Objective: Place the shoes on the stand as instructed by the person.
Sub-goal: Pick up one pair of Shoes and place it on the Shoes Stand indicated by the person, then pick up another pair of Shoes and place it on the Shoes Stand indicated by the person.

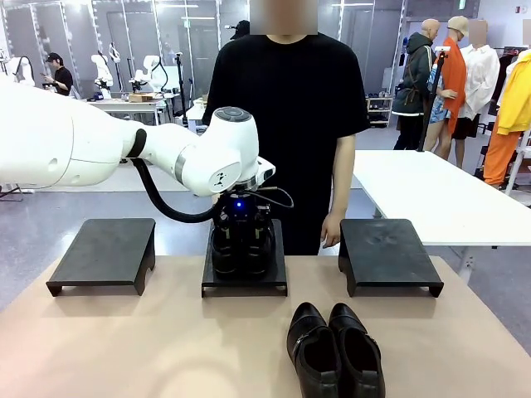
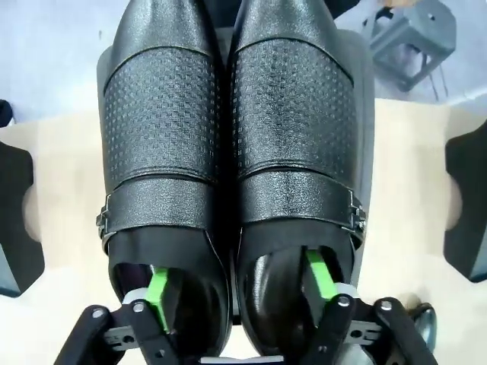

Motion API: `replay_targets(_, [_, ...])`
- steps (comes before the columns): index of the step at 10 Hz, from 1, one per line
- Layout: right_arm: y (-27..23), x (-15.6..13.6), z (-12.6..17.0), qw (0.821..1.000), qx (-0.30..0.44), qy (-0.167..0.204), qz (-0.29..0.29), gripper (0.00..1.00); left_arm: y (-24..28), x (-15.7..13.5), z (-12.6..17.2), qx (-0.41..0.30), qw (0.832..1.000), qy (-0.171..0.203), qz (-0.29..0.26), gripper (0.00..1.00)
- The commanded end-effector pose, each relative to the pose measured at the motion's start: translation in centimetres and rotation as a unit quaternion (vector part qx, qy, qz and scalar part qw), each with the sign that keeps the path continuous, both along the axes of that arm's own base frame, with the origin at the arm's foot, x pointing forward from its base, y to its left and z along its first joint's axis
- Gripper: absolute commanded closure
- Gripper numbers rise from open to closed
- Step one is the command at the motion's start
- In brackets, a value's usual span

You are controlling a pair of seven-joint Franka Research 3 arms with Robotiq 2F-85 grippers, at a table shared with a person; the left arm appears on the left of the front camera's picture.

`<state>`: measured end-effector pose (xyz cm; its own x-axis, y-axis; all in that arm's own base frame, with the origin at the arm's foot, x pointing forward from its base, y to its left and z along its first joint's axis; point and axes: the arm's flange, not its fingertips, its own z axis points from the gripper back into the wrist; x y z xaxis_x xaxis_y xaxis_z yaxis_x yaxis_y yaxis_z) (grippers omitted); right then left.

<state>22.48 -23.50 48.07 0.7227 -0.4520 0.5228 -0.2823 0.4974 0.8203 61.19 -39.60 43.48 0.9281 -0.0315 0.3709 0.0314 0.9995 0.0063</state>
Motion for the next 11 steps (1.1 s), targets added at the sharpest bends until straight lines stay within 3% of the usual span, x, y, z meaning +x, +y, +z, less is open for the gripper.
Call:
replay_targets(1, [-0.1,0.0,0.0,1.0,-0.001,-0.013,0.002,0.0,0.7,-0.5,0.7,-0.004,1.0,0.009,-0.002,0.0])
replay_targets(3, [-0.1,0.0,0.0,1.0,-0.001,-0.013,0.002,0.0,0.6,-1.6,1.3,0.002,1.0,0.026,-0.006,0.0])
replay_targets(4, [-0.1,0.0,0.0,1.0,-0.001,-0.013,0.002,0.0,0.0,-0.1,0.5,-0.004,1.0,0.0,0.002,0.0])
replay_targets(11, [-0.1,0.0,0.0,1.0,-0.001,-0.013,0.002,0.0,0.0,-0.1,0.5,-0.004,1.0,0.0,0.002,0.0])
